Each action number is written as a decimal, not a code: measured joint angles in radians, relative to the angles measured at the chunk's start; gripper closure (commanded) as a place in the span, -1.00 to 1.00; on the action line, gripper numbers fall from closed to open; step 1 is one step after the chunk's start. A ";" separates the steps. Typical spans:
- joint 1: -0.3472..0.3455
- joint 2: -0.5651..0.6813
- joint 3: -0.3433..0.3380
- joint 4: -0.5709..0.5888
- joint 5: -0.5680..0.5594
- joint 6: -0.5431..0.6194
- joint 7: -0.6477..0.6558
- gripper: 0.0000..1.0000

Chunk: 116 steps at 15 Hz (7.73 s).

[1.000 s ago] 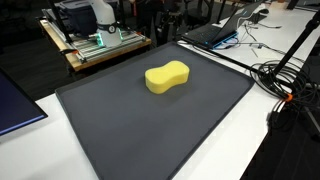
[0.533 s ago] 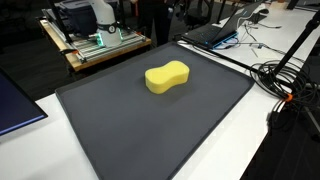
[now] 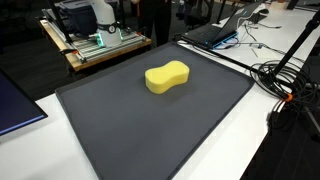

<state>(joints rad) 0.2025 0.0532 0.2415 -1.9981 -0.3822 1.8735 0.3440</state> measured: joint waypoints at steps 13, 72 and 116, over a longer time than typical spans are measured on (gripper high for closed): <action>0.095 0.324 -0.027 0.301 -0.001 -0.106 0.021 -1.00; -0.474 0.646 -0.254 0.389 0.716 0.157 -0.398 -1.00; -0.308 -0.058 -0.273 -0.548 0.999 0.808 -0.615 -1.00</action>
<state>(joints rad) -0.1059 -0.0053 -0.0312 -2.5462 0.6172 2.6818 -0.2712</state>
